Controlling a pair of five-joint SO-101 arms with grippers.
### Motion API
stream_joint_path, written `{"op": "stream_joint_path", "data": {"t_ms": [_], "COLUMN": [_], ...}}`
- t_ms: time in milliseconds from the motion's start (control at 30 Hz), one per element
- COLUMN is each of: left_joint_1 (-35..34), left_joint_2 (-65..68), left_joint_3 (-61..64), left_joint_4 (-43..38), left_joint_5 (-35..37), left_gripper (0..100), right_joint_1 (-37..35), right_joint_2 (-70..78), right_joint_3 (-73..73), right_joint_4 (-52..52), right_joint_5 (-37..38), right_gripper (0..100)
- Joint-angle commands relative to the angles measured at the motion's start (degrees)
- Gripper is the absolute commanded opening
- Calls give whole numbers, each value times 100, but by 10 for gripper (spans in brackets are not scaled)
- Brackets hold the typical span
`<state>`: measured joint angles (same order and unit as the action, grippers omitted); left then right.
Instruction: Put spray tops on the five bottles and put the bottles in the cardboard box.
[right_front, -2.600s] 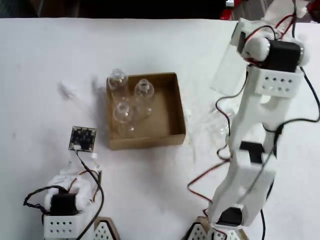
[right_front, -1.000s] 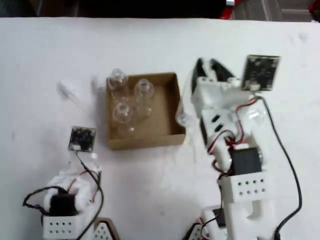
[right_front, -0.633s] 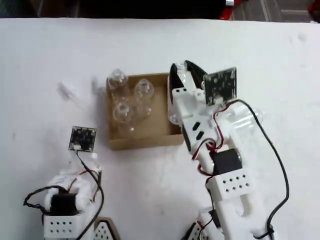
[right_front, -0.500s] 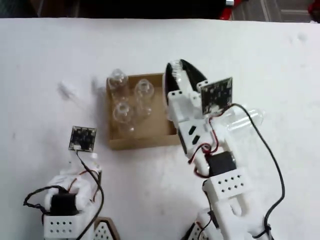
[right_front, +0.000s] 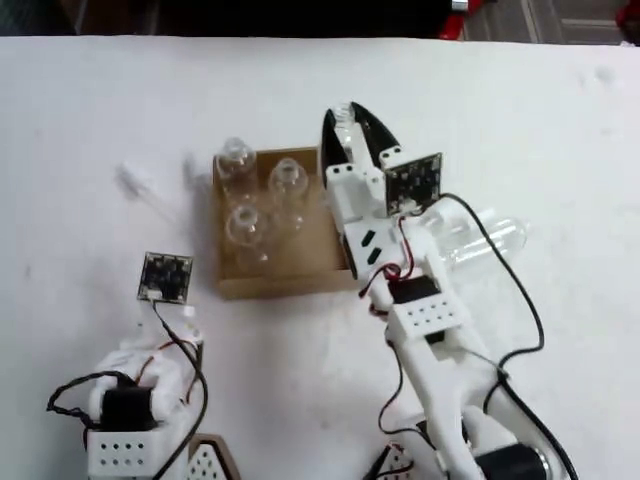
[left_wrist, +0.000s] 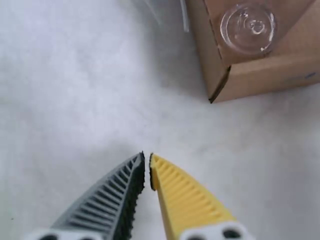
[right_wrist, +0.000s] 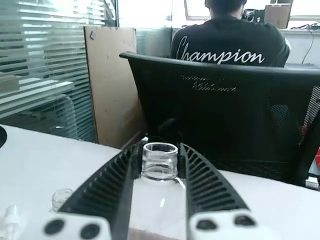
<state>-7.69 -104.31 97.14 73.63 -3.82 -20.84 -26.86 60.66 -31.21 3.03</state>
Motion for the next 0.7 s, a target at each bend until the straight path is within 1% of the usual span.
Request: {"op": "stream_joint_path", "data": {"t_ms": [0, 200, 333, 667], "left_joint_1": [-66, -66, -66, -66], "left_joint_2": [-48, -48, -48, -48], "left_joint_3": [-18, -18, -18, -18], "left_joint_4": [18, 18, 18, 18], "left_joint_5": [79, 79, 79, 79], "left_gripper": [23, 23, 23, 23], "right_joint_1": [84, 92, 92, 207], "right_joint_2": [374, 1314, 1859, 3380], "right_joint_3": [-281, -281, -290, -1152], "right_joint_4": [-532, -1745, -2352, -3020], "right_joint_5": [62, 62, 70, 70], "right_gripper": [16, 16, 16, 16]}}
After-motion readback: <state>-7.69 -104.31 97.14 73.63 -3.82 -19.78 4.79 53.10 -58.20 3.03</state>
